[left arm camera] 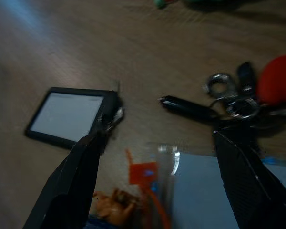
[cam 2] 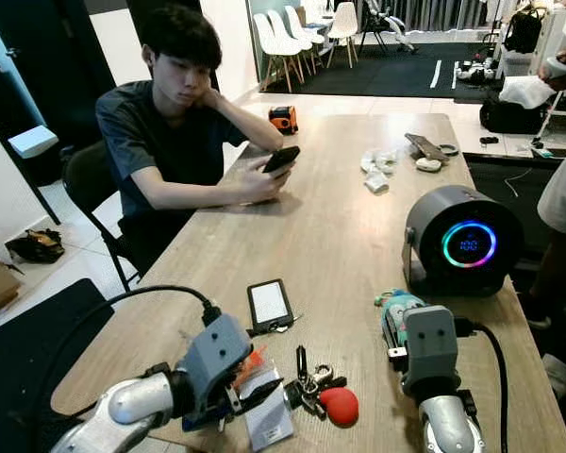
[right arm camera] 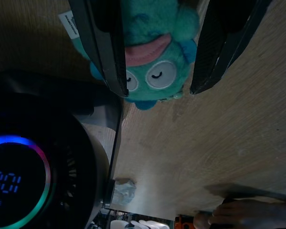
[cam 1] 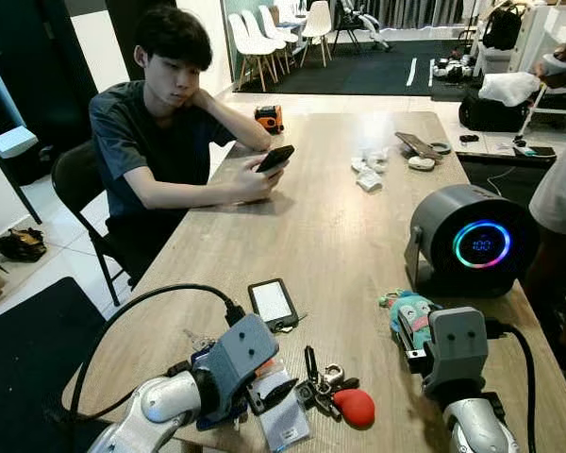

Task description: Hang keys on a hook

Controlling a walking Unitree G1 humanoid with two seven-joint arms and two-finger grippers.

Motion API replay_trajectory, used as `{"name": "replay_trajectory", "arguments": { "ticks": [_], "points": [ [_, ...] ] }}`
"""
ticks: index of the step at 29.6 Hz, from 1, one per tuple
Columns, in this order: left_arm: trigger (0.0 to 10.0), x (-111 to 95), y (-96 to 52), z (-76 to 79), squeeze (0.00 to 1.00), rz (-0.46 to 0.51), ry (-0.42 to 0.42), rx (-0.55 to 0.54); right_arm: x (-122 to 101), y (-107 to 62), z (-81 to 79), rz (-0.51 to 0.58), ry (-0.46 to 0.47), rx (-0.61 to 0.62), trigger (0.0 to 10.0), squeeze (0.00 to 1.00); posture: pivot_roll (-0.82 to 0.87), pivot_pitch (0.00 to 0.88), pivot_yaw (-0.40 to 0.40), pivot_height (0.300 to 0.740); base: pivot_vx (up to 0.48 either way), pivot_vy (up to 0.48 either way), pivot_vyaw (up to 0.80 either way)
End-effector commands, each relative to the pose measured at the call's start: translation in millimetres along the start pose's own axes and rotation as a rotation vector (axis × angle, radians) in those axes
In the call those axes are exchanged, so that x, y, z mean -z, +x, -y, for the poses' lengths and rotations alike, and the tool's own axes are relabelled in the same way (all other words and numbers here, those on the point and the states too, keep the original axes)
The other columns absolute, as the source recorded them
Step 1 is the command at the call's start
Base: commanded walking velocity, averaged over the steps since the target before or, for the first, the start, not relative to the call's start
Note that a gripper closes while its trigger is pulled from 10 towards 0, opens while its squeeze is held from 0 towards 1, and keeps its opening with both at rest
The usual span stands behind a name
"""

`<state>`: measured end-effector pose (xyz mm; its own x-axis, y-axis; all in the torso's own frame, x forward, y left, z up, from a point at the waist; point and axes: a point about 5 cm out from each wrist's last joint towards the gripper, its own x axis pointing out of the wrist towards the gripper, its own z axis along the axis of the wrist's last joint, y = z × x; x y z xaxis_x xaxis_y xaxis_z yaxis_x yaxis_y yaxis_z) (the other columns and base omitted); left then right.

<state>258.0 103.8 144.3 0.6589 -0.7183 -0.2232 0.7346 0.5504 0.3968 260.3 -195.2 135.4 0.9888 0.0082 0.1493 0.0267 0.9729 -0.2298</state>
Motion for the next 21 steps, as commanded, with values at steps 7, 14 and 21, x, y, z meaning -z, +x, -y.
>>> {"name": "replay_trajectory", "arguments": {
  "ticks": [7,14,21],
  "points": [
    [8.6,17,-5.2,-5.9,0.00,-0.067,0.052,-0.021,5,-2.8,-1.5,-0.017,0.004,-0.003,10.0,0.00,-0.03,0.121,0.104,0.740,0.000,0.000,0.00],
    [6.5,32,-25.1,-22.1,0.00,-0.123,0.070,-0.037,6,-3.7,-0.9,-0.021,0.005,-0.002,10.0,0.00,-0.03,0.126,0.102,0.740,0.000,0.000,0.00],
    [4.7,37,-32.4,-29.9,0.00,-0.142,0.090,-0.051,7,-3.2,-1.7,-0.022,0.007,-0.004,10.0,0.00,-0.02,0.129,0.101,0.740,0.000,0.000,0.00]
  ]
}}
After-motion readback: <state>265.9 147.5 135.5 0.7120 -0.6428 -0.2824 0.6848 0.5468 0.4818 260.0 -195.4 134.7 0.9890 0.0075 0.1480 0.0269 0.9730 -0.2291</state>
